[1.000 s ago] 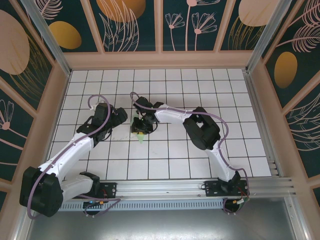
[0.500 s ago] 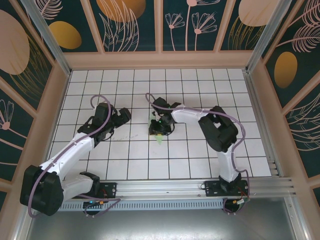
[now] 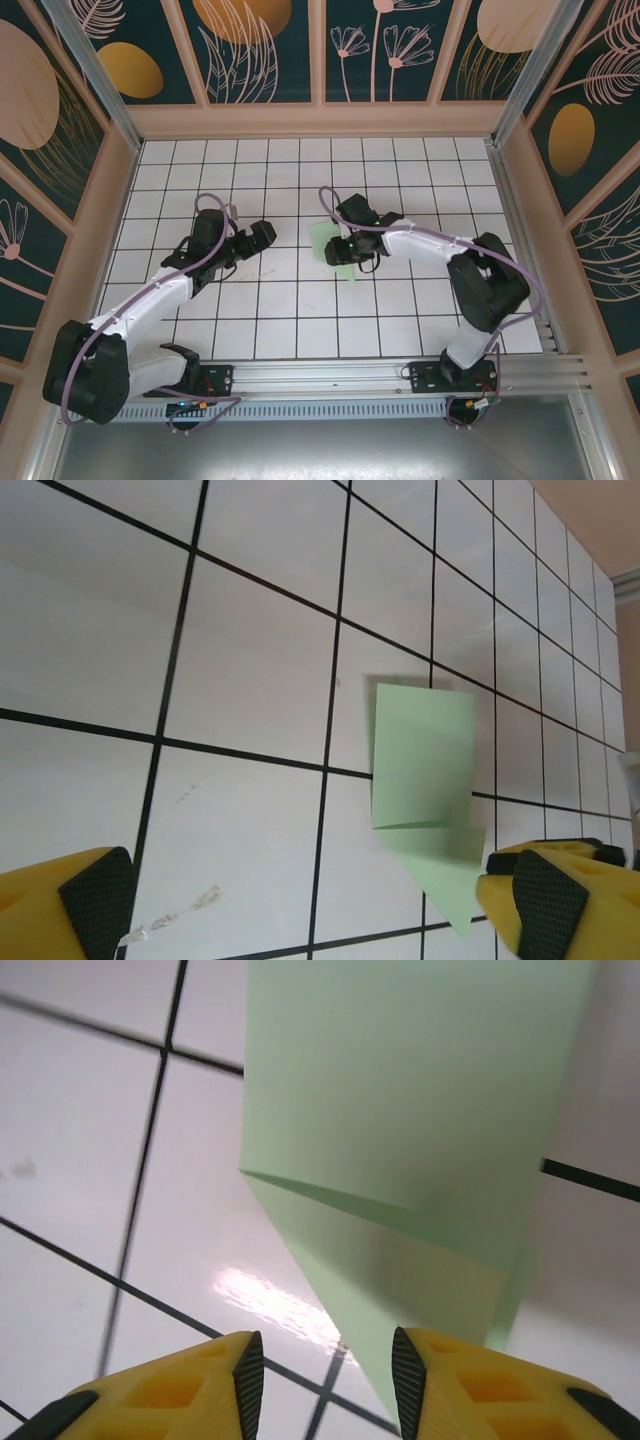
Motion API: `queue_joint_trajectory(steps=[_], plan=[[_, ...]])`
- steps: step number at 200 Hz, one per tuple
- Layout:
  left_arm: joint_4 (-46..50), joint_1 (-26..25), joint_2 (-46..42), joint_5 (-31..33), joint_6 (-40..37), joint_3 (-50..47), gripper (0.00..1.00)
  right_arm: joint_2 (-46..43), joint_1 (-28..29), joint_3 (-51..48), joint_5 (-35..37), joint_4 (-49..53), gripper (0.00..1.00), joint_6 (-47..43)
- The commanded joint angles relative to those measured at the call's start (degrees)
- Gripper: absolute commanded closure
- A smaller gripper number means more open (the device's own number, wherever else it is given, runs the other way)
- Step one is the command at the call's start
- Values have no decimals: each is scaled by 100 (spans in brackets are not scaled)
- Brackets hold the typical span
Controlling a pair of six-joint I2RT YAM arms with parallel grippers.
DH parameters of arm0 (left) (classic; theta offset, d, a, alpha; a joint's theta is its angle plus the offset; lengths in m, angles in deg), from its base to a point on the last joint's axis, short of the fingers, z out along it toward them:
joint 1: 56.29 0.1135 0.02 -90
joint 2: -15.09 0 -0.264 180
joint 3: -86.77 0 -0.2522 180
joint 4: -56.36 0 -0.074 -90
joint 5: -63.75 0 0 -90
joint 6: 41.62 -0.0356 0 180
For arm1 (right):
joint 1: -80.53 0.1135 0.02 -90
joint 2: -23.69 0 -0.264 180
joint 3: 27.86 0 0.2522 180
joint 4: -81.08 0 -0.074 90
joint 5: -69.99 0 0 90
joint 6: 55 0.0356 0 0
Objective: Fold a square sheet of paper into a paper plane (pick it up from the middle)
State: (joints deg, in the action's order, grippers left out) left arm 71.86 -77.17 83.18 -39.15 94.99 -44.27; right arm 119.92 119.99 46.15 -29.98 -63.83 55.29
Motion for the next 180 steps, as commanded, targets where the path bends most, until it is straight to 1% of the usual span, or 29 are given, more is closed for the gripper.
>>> queue_joint_trajectory(steps=[1,18,40,60,87,102,126,149,180], plan=[[-545,41,128,-471,146,-174,1,-319,26,-408,495,-555,57,1301],[-769,21,214,-673,297,-262,1,-411,18,-629,483,-926,57,1660],[-1138,-52,321,-872,540,-385,2,-247,-42,-682,556,-1038,59,1718],[-1415,-171,505,-1024,755,-427,1,-62,-155,-710,370,-1153,60,1643],[-1741,-453,847,-1063,1022,-352,2,61,-284,-758,-51,-1474,63,1568],[-1839,-631,1101,-1075,1138,-210,3,160,-324,-751,-163,-1569,64,1549],[-2048,-929,1527,-1137,1418,-26,7,337,-416,-774,-286,-1653,64,1506],[-2251,-1120,1917,-1221,1705,111,12,452,-531,-935,-392,-1823,66,1512],[-2441,-1257,2341,-1341,2009,264,24,494,-708,-1262,-668,-2143,67,1511]])
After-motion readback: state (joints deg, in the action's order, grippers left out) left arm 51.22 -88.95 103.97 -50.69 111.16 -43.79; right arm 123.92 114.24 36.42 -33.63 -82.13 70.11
